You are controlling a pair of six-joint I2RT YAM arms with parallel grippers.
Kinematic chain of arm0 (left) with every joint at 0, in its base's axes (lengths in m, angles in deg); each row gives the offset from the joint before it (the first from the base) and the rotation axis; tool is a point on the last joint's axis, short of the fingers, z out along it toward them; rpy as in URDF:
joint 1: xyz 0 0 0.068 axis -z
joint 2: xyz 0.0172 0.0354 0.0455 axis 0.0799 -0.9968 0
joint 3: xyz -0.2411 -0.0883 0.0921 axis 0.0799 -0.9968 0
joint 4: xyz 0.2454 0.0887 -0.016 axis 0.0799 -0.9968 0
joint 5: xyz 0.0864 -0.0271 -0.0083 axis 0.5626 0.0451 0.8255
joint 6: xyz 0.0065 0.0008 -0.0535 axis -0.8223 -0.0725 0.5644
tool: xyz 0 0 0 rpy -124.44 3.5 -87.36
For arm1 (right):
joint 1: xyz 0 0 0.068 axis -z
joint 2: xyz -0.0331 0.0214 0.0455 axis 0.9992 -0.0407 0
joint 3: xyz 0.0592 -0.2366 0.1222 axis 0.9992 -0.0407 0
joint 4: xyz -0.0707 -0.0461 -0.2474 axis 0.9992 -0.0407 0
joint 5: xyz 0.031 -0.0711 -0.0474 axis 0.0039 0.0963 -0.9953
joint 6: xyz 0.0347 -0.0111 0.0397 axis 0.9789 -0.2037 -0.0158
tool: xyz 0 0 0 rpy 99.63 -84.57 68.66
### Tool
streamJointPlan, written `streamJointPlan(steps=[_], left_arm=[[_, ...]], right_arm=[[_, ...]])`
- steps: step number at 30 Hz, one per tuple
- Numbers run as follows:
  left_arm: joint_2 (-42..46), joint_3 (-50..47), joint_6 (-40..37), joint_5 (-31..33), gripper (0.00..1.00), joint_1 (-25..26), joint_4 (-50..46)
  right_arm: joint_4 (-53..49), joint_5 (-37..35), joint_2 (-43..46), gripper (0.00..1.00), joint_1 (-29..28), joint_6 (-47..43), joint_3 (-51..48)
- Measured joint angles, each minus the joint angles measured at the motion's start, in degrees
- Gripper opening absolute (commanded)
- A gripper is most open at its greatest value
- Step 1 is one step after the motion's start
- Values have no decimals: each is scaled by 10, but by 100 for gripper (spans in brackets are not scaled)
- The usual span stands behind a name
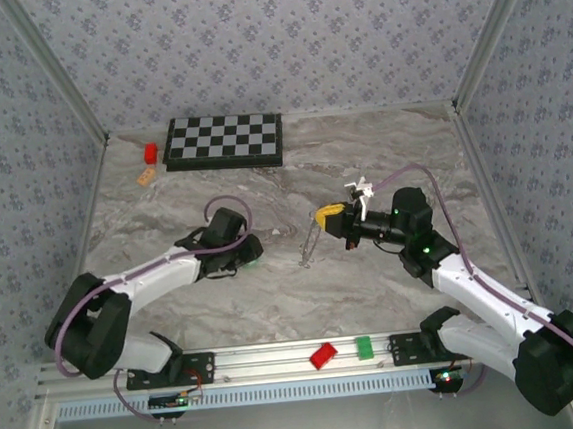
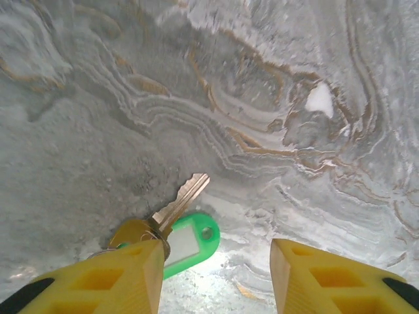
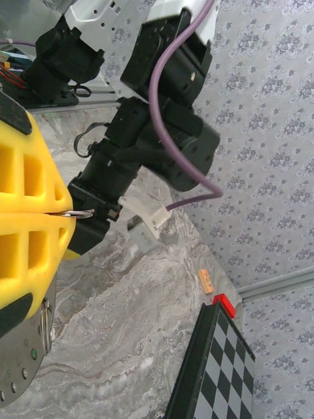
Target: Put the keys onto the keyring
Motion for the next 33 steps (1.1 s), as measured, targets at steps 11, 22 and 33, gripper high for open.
streamJointPlan(steps=[11,22,33], left_arm=[[47,-30,-152,-48,41,-103,-41],[-24,-36,-203,-112,39,-104,-1],[-40,-40,-218,-141,34,-104,25]], right_arm=[[0,-2,-13,0,0,0,0],[0,-2,-15,0,-1,0,0],[0,-2,-15,0,-2,0,0]])
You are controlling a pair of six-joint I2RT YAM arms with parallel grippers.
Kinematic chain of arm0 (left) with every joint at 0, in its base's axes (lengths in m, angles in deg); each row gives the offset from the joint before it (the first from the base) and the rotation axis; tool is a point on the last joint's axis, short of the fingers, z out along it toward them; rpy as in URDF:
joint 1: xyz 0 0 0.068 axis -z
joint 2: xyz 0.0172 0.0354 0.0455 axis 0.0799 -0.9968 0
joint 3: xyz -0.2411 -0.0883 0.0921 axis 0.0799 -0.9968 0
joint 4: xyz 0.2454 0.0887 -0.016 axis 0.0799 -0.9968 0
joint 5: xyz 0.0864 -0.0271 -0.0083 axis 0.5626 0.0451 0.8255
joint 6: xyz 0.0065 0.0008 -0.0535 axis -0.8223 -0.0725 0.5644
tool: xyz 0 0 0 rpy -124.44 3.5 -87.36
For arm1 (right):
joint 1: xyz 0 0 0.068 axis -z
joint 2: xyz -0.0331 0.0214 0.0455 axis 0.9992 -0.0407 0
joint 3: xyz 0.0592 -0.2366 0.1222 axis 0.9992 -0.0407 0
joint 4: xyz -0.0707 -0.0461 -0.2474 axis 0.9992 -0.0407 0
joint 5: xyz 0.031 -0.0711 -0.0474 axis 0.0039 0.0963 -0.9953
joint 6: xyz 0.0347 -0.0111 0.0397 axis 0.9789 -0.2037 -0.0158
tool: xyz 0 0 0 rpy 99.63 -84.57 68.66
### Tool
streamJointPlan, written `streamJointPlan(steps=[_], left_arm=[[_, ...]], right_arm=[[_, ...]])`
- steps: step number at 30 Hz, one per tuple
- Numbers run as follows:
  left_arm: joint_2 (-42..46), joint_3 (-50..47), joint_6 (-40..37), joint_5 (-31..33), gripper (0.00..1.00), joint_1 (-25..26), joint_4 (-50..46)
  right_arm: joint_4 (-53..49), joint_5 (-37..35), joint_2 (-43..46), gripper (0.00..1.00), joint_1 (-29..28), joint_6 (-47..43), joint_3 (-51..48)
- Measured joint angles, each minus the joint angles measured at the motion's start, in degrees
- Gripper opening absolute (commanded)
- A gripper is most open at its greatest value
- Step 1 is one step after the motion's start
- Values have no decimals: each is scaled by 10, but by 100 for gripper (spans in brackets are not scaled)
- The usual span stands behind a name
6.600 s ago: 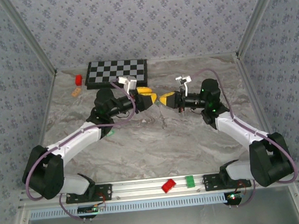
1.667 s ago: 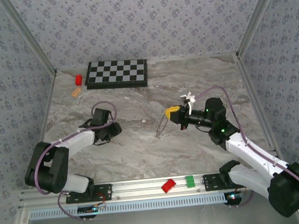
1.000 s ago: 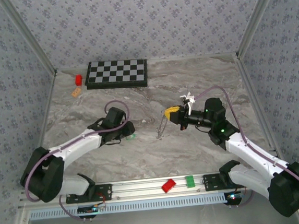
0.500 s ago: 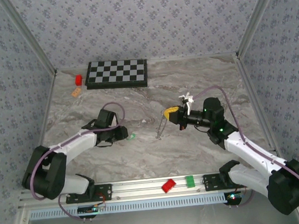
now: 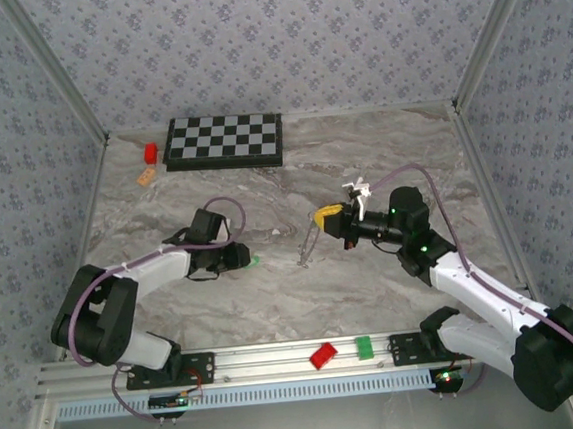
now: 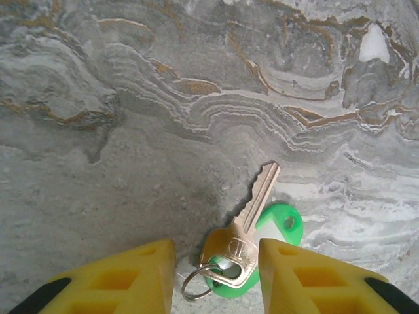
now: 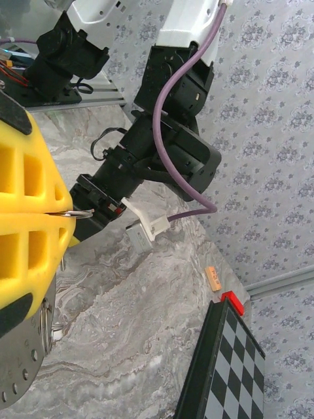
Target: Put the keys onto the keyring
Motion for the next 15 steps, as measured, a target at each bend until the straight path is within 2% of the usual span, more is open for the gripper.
streamJointPlan(steps=[15], left_arm=[[11,-14,0,-20,30,24,7]], right_arm=[[0,0,0,0,-2,0,0]])
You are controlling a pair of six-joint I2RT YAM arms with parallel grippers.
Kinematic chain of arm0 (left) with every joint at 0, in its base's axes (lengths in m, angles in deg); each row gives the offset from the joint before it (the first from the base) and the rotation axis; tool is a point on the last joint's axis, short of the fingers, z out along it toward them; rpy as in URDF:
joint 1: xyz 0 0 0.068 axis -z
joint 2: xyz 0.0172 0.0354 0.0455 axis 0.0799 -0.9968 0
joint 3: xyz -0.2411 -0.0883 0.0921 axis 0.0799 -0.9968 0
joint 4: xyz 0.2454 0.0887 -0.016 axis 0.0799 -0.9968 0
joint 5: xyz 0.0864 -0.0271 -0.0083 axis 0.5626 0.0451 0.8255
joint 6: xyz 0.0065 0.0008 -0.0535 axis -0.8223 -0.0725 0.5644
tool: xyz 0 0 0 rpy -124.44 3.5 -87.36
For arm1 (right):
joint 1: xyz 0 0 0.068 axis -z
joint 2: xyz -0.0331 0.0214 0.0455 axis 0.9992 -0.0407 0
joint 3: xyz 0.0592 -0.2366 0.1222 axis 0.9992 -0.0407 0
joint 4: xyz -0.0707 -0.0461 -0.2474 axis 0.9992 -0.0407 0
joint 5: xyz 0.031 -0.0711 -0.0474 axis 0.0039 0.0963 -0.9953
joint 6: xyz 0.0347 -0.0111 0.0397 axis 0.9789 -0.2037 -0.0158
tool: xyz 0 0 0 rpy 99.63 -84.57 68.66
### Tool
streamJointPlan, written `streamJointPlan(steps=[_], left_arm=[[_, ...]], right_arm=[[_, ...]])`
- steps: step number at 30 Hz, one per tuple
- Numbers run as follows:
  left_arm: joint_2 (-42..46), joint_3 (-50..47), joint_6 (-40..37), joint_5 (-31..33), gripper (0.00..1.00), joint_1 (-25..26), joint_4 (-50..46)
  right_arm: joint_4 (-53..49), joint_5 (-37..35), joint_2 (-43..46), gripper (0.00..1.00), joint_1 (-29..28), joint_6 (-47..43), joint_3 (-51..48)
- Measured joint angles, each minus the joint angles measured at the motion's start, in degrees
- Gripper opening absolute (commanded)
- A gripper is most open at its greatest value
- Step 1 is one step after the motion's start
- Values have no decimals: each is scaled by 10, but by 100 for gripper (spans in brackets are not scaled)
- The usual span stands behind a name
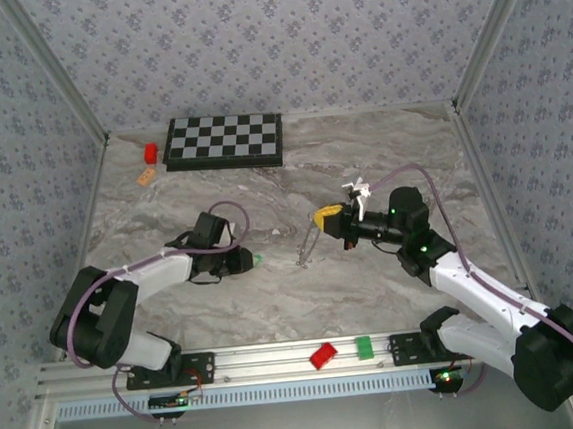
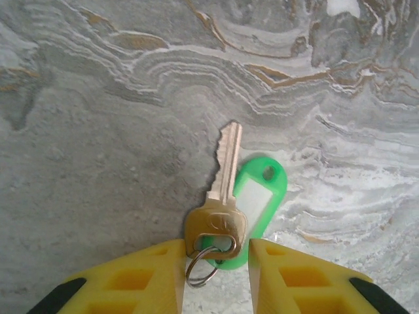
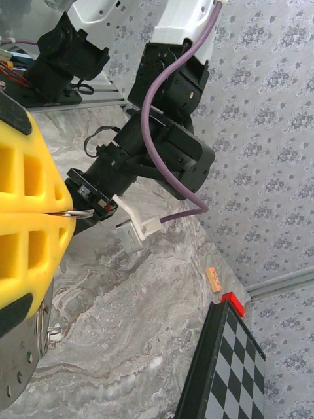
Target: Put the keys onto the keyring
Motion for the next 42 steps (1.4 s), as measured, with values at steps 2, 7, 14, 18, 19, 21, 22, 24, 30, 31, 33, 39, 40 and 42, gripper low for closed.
streamJointPlan(steps=[2,7,14,18,19,21,22,24,30,31,33,39,40,42], left_arm=[[5,-1,0,-2,30,5,-2],[12,-1,0,-3,30,13,-3],[8,-1,-1,-3,26,13,-9],[-2,-1,-2,-2,23,13,-17],[-3,0,-4,-2,23,13,-18],[-3,1,-5,-2,23,14,-20],[-3,1,-5,-2,23,14,-21],[-3,3,-5,-2,23,14,-26],[-8,10,-5,-2,23,14,-36],[-10,12,-5,-2,22,14,-39],[-10,13,-5,-2,21,14,-43],[-10,17,-9,0,21,13,-49],[-11,19,-9,-1,20,13,-49],[-11,20,-9,0,20,13,-50]], right_arm=[[0,0,0,0,0,0,0],[0,0,-1,0,0,0,0],[0,0,-2,0,0,0,0],[0,0,-2,0,-1,0,0],[0,0,-2,0,-2,0,0],[0,0,-2,0,-3,0,0],[0,0,-2,0,-3,0,0],[0,0,-2,0,-3,0,0],[0,0,-2,0,-3,0,0],[0,0,-2,0,-3,0,0],[0,0,-2,0,-3,0,0],[0,0,-2,0,-3,0,0],[0,0,-3,0,-3,0,0],[0,0,-3,0,-3,0,0]])
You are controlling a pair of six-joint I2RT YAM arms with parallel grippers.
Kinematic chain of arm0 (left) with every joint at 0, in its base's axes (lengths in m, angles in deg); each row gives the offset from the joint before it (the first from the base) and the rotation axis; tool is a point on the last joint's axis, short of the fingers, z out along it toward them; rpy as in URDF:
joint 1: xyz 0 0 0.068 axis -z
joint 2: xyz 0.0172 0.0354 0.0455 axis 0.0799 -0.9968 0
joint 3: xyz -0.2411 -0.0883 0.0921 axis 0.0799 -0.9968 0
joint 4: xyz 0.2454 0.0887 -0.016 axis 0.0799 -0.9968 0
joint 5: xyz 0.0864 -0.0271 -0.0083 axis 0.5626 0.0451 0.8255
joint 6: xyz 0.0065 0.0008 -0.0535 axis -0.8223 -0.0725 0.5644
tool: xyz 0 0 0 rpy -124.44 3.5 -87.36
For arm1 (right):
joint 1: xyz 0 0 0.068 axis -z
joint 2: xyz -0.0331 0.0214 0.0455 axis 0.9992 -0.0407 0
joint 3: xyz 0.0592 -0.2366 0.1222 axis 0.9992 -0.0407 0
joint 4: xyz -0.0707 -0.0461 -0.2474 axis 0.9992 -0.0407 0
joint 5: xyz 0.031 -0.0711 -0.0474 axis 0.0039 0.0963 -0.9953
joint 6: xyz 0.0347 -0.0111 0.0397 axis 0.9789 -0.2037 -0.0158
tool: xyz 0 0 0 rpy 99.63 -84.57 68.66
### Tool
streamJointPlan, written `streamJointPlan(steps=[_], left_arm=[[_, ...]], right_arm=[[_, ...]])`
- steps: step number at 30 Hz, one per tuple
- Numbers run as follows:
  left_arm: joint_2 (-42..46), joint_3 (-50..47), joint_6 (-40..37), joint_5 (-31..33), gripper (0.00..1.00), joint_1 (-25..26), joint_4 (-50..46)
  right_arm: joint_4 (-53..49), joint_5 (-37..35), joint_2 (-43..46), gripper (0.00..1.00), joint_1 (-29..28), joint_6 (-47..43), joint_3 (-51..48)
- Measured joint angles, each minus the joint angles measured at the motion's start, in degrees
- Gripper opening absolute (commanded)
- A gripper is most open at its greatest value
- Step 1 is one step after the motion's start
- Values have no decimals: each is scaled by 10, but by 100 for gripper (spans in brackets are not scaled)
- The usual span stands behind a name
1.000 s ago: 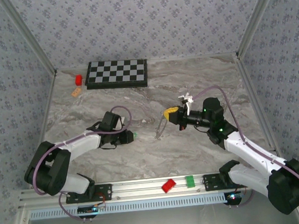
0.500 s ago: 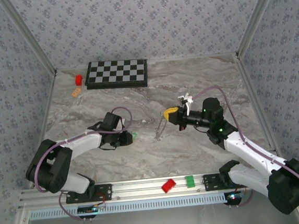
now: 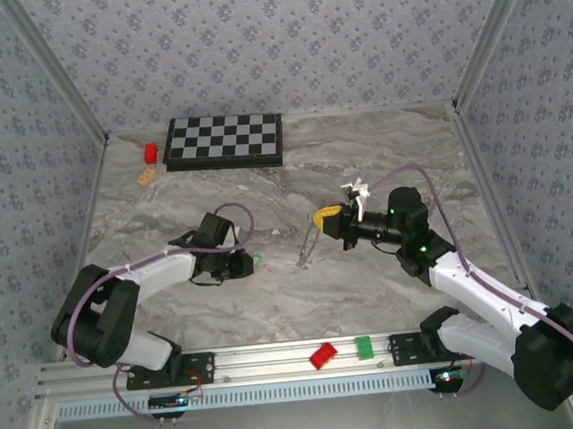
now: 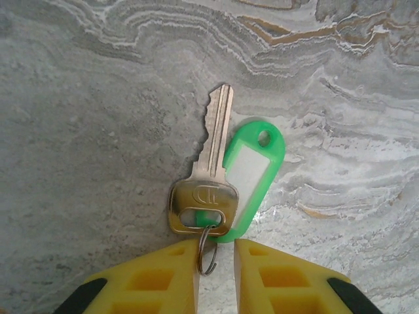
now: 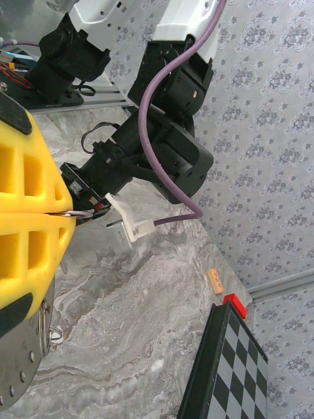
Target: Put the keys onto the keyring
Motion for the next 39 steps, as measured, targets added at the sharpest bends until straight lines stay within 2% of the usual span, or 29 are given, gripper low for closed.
streamJointPlan(steps=[8,21,23,25,28,35,39], left_arm=[[0,0,0,0,16,0,-4],[0,0,0,0,16,-1,-9],[0,0,1,0,9,-1,-9],[0,0,0,0,8,-1,-9],[1,0,1,0,0,-1,-8],[2,0,0,2,0,-1,-9],[26,0,0,24,0,1,-17]], right_arm=[[0,0,-1,0,0,0,0],[0,0,-1,0,-1,0,0],[0,0,-1,0,-1,0,0],[0,0,-1,0,-1,0,0],[0,-1,-1,0,-2,0,0],[0,-2,-2,0,-3,0,0],[0,-2,-2,0,-3,-2,0]])
